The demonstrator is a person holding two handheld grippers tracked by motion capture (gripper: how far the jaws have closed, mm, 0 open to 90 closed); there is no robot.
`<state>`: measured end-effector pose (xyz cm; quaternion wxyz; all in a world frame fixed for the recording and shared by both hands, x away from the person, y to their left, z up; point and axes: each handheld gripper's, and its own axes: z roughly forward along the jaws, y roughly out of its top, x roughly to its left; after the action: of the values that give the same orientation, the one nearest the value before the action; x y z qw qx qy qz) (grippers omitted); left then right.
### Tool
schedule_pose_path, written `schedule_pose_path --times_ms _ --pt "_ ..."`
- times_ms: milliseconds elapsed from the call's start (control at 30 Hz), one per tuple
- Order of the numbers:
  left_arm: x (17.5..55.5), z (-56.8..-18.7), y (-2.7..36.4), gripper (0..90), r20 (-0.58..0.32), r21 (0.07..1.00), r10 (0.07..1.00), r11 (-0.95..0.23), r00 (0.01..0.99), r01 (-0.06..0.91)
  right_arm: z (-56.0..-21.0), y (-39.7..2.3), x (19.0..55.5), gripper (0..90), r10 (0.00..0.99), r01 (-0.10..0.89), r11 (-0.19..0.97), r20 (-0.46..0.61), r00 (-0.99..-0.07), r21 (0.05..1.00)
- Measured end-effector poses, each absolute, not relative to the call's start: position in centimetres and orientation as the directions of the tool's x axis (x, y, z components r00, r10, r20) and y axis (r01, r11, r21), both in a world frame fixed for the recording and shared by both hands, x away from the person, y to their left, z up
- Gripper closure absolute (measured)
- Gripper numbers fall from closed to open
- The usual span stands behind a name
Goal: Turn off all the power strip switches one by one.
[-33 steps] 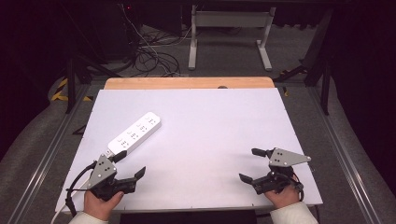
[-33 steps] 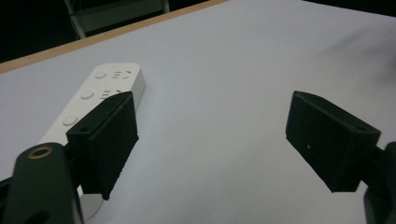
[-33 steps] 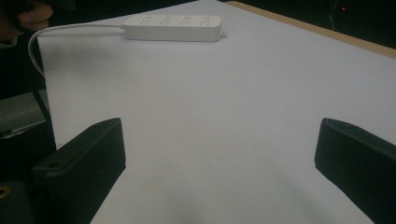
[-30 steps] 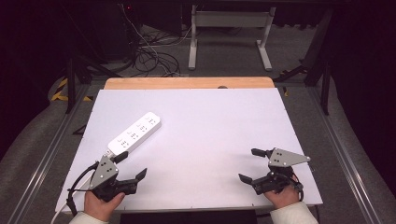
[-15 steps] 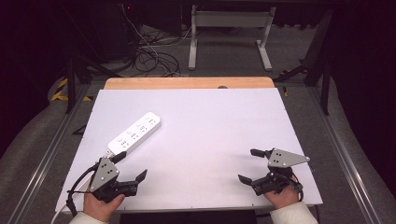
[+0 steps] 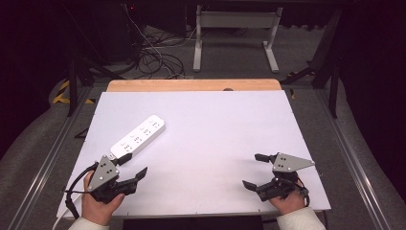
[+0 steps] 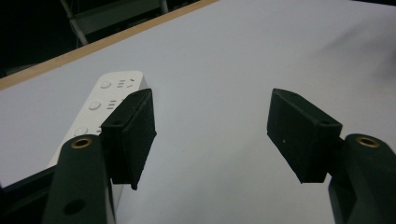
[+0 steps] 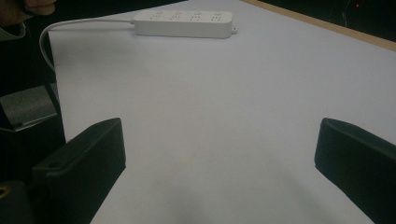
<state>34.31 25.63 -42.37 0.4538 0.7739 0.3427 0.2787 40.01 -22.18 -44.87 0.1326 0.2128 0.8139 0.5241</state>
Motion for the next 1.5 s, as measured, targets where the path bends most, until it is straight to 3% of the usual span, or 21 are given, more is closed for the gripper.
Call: schedule_pose_path --times_ms 400,600,1133,1500 --pt "35.5 -41.1 25.6 36.0 0.136 0.868 0.767 -0.397 0.628 0.297 -45.0 -22.1 40.1 2.5 0.482 0.215 0.362 0.016 -0.876 0.907" --pt "36.9 -40.6 26.2 37.7 0.038 0.851 0.764 -0.362 0.644 0.380 -45.0 -22.0 40.1 2.5 0.479 0.211 0.362 0.014 -0.878 0.908" --pt "39.1 -39.1 27.2 40.6 0.097 0.852 0.793 -0.378 0.601 0.361 -45.0 -22.0 40.0 2.5 0.474 0.204 0.362 0.008 -0.880 0.910" --pt "41.1 -39.0 28.0 42.3 0.083 0.845 0.808 -0.367 0.584 0.388 -45.0 -21.9 40.0 2.5 0.470 0.202 0.363 0.008 -0.883 0.910"
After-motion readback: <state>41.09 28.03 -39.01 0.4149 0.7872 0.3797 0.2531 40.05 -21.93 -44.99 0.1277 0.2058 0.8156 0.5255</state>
